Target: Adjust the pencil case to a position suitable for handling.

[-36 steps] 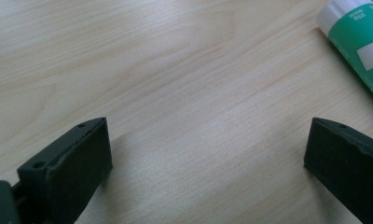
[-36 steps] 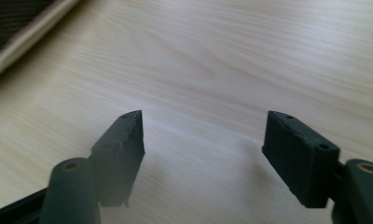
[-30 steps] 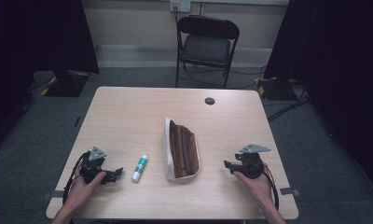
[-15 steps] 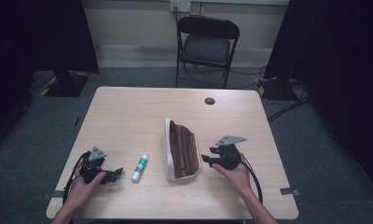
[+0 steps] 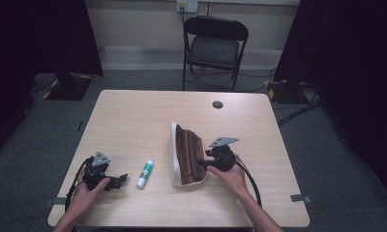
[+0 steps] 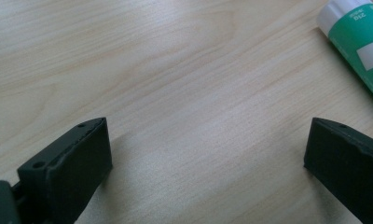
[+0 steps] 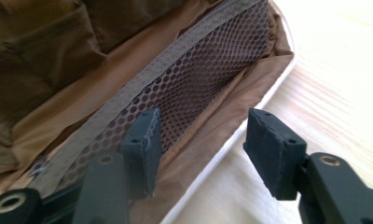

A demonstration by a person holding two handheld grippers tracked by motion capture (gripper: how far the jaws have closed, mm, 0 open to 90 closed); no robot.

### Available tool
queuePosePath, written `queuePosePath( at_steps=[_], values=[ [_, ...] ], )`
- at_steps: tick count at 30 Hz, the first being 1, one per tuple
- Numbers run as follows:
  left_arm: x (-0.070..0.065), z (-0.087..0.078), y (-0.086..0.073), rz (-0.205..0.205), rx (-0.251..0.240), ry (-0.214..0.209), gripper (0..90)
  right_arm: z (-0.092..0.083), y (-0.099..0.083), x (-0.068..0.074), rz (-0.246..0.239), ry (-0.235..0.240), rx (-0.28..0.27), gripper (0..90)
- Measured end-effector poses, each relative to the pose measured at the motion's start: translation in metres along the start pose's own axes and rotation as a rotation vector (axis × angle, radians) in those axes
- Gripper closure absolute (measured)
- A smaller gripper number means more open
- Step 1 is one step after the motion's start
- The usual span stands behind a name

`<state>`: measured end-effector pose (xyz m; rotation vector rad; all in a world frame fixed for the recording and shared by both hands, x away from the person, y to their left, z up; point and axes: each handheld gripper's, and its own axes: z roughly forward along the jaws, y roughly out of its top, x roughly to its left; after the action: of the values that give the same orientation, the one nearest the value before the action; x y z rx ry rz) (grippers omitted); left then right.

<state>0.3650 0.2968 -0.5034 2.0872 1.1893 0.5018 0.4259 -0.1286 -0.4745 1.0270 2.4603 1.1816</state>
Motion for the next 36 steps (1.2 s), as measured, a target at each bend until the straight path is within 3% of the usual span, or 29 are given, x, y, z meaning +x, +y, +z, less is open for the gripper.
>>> queuePosePath(
  at_steps=[3,5,9,11,15,27,29,31,36],
  values=[
    [0.0,0.0,0.0,0.002,0.002,0.0,0.3,0.005,0.0,0.0,-0.005,0.004,0.009,45.6],
    [0.0,0.0,0.0,0.0,0.0,0.0,0.3,0.01,-0.001,-0.001,-0.009,-0.017,0.029,44.9],
    [0.0,0.0,0.0,0.0,0.0,0.0,0.2,0.013,-0.005,-0.003,-0.039,-0.053,0.065,52.2],
    [0.0,0.0,0.0,0.0,0.0,0.0,0.2,0.012,-0.007,-0.003,-0.03,-0.028,0.048,60.9],
    [0.0,0.0,0.0,0.0,0.0,0.0,0.2,0.008,-0.006,0.001,-0.048,-0.046,0.04,67.2],
    [0.0,0.0,0.0,0.0,0.0,0.0,0.2,-0.01,-0.017,0.005,-0.038,-0.009,0.027,85.3],
    [0.0,0.0,0.0,0.0,0.0,0.0,0.2,-0.01,-0.018,0.005,-0.033,-0.01,0.031,85.1],
    [0.0,0.0,0.0,0.0,0.0,0.0,0.2,-0.009,-0.018,0.002,-0.017,-0.008,0.023,76.7],
    [0.0,0.0,0.0,0.003,0.003,0.0,0.2,-0.001,-0.01,-0.006,0.003,-0.029,0.009,68.7]
  ],
)
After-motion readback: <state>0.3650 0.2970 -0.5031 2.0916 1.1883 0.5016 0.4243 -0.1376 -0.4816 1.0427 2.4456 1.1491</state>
